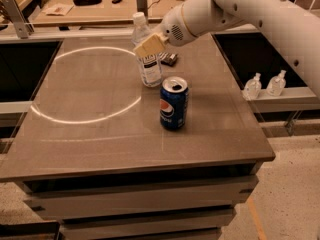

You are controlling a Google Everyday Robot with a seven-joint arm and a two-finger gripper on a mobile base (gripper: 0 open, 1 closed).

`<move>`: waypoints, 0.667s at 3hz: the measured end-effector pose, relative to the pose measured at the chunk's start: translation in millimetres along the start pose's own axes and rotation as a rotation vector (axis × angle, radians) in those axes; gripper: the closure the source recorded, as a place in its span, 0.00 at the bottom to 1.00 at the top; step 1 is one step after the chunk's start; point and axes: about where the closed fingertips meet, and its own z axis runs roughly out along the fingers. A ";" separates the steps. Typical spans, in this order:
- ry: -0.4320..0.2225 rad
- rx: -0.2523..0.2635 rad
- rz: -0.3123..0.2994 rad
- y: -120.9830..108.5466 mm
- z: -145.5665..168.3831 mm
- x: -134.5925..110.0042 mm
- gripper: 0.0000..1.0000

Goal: Move blue plastic bottle near pepsi can

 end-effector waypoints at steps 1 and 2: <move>0.019 0.055 0.071 -9.1 -27.6 26.4 1.00; 0.037 0.091 0.157 -16.0 -53.6 54.3 1.00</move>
Offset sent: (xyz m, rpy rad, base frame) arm -0.0257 -0.1277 -0.0201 0.0288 0.1368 -0.2755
